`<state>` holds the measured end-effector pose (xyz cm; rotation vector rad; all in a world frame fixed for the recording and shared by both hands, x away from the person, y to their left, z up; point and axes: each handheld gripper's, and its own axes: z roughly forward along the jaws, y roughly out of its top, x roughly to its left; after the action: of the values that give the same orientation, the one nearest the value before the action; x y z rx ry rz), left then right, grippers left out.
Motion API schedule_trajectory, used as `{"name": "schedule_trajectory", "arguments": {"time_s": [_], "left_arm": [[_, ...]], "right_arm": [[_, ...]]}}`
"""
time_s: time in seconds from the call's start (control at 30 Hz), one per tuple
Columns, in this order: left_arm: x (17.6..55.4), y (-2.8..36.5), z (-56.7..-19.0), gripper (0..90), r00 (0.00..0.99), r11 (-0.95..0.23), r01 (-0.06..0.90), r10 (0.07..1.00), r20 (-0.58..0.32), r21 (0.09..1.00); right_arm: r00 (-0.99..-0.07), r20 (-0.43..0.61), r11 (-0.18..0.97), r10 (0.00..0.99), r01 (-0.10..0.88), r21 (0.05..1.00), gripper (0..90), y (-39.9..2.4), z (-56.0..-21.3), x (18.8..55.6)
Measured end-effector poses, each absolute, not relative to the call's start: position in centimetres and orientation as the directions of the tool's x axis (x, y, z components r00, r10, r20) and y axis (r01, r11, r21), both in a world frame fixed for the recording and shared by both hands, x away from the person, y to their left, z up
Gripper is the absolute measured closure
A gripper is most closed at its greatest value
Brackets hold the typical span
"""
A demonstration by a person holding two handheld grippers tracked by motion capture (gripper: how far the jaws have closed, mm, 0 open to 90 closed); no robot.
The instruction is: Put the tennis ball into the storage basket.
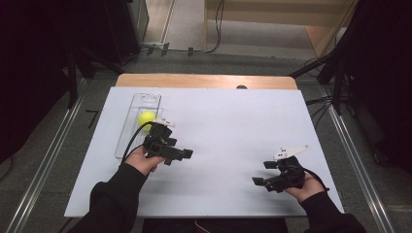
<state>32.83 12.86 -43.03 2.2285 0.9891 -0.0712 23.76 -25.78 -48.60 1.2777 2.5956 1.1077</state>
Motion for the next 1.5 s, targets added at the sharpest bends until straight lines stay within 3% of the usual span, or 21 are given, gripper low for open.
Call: {"name": "schedule_trajectory", "arguments": {"time_s": [0.83,1.5], "left_arm": [[30.0,14.9,-44.1,15.3,0.742,-0.473,0.63,0.601,-0.298,0.616],[28.3,16.7,-45.5,15.2,0.762,-0.525,0.609,0.594,-0.256,0.595]], "right_arm": [[-0.659,0.256,0.404,0.707,0.675,0.617,16.9,-25.8,-48.6,23.7],[-0.656,0.255,0.405,0.711,0.677,0.614,16.9,-25.8,-48.6,23.7]]}}
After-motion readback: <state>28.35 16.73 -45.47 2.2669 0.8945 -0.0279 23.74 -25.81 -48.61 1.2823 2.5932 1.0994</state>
